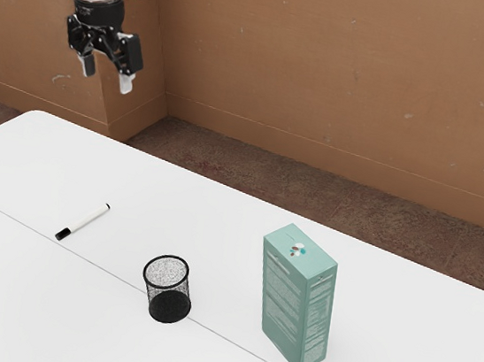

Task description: Put the marker into the pen holder.

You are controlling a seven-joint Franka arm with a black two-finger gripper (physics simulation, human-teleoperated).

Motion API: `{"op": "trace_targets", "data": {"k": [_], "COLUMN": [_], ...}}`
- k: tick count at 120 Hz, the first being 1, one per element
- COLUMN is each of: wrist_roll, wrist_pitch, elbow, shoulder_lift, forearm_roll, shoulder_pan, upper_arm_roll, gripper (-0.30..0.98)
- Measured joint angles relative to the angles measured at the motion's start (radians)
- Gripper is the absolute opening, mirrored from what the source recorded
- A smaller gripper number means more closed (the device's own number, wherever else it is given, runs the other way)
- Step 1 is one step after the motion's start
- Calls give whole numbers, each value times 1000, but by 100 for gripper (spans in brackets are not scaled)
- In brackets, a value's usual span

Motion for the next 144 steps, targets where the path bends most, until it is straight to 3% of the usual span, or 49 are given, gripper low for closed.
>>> {"op": "trace_targets", "data": {"k": [36, 42, 52, 59, 68, 86, 98, 144], "wrist_roll": [23, 26, 33, 42, 60, 89, 105, 178], "wrist_pitch": [-2, 13, 111, 213, 347, 546, 640, 801], "elbow": [-36, -181, -598, -766, -864, -886, -790, -720], "shoulder_lift": [-22, -86, -266, -248, -163, -65, 37, 191], "forearm_roll": [7, 10, 13, 14, -2, -26, -34, -43], "shoulder_pan": [5, -8, -27, -14, -12, -30, -43, 43], "upper_arm_roll": [-3, 10, 78, 106, 170, 198, 199, 200], "gripper": [69, 69, 68, 69, 69, 69, 69, 69]}}
